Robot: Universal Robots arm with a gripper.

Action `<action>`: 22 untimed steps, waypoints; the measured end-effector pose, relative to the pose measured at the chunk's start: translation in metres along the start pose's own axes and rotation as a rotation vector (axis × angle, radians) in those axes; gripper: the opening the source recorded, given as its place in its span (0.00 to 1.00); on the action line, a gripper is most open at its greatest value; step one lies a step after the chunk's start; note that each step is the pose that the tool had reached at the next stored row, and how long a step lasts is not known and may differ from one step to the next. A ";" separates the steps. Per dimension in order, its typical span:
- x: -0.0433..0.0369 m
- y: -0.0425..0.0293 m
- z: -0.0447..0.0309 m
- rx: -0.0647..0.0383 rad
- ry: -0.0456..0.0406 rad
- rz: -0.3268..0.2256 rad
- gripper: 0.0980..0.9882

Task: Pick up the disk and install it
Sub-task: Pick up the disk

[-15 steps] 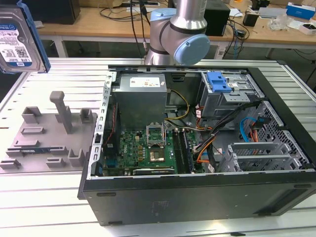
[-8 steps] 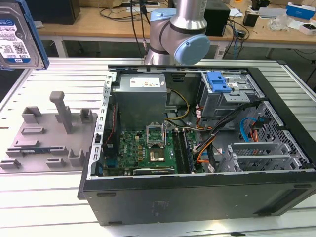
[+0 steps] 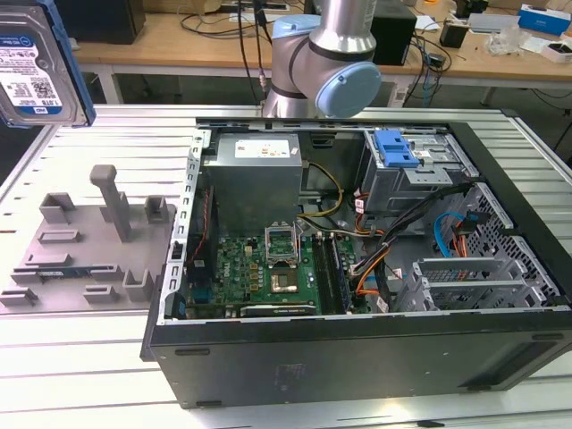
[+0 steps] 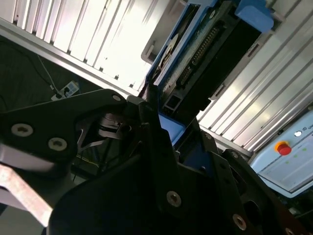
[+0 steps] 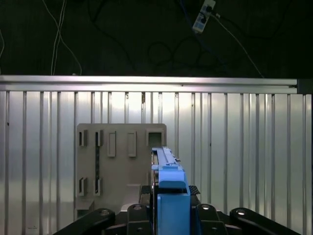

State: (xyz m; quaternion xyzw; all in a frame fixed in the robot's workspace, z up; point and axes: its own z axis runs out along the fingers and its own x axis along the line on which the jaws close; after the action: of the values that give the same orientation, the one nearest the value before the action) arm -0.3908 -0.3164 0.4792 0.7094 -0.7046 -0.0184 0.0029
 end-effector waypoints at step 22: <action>0.0754 -0.0996 -0.0151 -0.032 0.0029 0.001 0.30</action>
State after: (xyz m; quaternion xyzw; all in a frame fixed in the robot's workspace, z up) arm -0.2903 -0.3915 0.4897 0.7090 -0.7045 -0.0285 0.0151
